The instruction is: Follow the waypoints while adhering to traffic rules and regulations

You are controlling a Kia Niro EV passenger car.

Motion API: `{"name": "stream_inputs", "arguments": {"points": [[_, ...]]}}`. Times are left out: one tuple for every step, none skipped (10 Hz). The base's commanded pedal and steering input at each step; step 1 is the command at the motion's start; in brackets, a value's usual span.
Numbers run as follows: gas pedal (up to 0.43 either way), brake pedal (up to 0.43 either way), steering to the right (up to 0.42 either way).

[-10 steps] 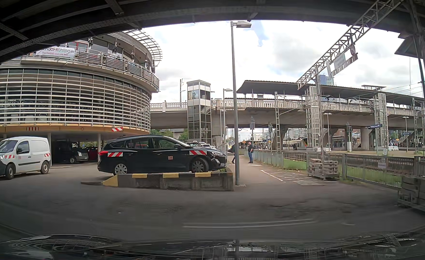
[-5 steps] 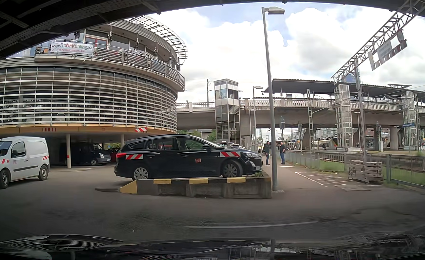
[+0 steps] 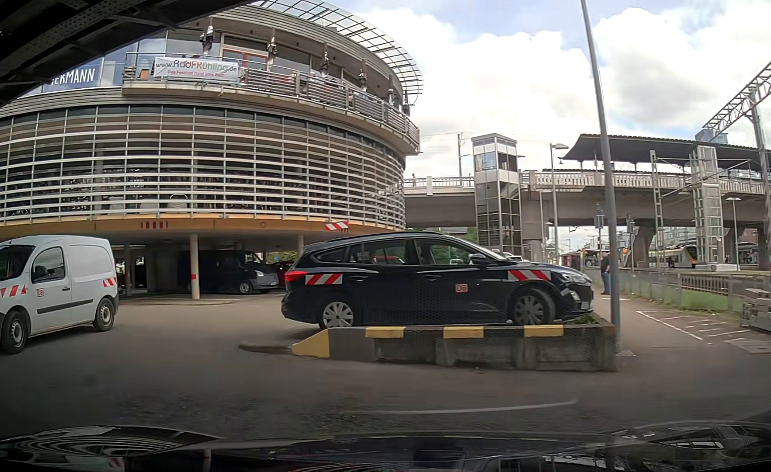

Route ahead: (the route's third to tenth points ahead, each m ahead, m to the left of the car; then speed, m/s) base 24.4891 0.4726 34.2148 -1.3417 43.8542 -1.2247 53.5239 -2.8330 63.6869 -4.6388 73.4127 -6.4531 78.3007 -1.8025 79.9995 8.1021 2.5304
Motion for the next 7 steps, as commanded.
{"name": "stream_inputs", "arguments": {"points": [[0.0, 0.116, -0.63], [0.0, 0.128, -0.639], [0.0, 0.128, -0.636], [0.0, 0.128, -0.621], [0.0, 0.128, -0.599], [0.0, 0.128, -0.58], [0.0, 0.079, -0.555]]}}
